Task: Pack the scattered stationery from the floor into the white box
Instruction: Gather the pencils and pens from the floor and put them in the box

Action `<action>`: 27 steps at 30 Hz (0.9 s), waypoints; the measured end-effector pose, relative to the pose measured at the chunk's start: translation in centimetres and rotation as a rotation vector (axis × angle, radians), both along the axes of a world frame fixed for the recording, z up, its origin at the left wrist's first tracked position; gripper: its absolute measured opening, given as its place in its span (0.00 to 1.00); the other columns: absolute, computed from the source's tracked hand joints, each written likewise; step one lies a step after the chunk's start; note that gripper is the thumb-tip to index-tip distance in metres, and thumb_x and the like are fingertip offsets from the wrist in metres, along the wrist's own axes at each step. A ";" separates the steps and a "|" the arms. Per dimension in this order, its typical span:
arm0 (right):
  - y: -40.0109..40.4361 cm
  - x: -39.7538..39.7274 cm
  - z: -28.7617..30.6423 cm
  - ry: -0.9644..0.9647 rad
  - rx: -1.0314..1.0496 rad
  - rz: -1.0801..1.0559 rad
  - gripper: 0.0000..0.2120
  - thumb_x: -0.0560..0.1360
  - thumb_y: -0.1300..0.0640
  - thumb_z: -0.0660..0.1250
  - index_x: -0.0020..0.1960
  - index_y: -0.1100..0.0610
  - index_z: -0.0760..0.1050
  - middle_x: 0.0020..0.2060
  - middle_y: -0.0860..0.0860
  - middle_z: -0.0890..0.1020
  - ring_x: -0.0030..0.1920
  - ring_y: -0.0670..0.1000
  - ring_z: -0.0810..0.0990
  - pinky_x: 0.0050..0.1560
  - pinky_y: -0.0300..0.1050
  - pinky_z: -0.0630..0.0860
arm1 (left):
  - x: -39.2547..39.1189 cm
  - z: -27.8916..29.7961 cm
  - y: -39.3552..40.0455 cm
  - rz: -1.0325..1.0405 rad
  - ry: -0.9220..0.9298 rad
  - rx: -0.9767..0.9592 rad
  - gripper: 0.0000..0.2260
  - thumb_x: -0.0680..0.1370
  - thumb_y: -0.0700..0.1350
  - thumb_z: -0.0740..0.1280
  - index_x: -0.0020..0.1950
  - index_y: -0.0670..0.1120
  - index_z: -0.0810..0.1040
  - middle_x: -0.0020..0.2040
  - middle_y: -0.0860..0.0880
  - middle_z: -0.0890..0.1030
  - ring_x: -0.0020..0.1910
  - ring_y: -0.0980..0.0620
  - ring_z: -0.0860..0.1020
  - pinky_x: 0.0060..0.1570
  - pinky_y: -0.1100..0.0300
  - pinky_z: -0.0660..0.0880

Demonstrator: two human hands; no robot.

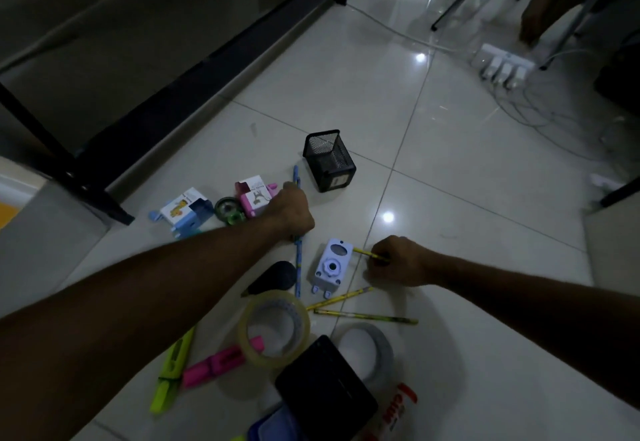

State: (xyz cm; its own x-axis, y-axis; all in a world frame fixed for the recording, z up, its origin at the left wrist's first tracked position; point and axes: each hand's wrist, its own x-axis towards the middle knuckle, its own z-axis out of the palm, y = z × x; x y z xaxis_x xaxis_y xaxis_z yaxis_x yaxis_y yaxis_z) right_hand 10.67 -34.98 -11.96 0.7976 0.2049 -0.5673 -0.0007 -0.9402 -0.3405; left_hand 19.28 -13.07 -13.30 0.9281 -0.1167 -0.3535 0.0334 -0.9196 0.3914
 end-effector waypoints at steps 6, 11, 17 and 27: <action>1.2 -5.0 -1.1 0.062 0.225 -0.340 0.14 0.66 0.48 0.78 0.49 0.52 0.81 0.41 0.49 0.84 0.39 0.43 0.79 0.38 0.35 0.74 | -0.4 0.1 -0.8 -0.020 -0.017 0.045 0.15 0.74 0.37 0.65 0.61 0.36 0.73 0.62 0.37 0.76 0.60 0.40 0.77 0.52 0.55 0.75; 1.7 -6.5 -1.7 -0.063 0.201 -0.283 0.06 0.69 0.55 0.75 0.43 0.54 0.81 0.39 0.49 0.83 0.40 0.44 0.79 0.38 0.35 0.71 | -0.3 1.1 -0.2 -0.008 0.002 0.012 0.15 0.74 0.37 0.66 0.59 0.36 0.75 0.61 0.36 0.78 0.60 0.39 0.78 0.49 0.56 0.75; -1.4 -8.5 -0.4 -0.119 0.017 -0.033 0.09 0.73 0.50 0.71 0.50 0.52 0.81 0.42 0.46 0.78 0.42 0.45 0.76 0.38 0.36 0.67 | -1.4 0.9 0.9 -0.013 0.043 -0.015 0.12 0.73 0.37 0.65 0.56 0.36 0.75 0.58 0.37 0.79 0.56 0.39 0.79 0.43 0.57 0.74; -0.8 -11.7 -1.5 -0.173 -0.144 0.114 0.11 0.80 0.49 0.60 0.56 0.57 0.70 0.53 0.54 0.72 0.46 0.56 0.78 0.43 0.48 0.74 | -3.1 1.5 0.3 -0.002 0.041 -0.047 0.15 0.76 0.39 0.65 0.61 0.36 0.72 0.63 0.36 0.76 0.61 0.38 0.76 0.53 0.55 0.74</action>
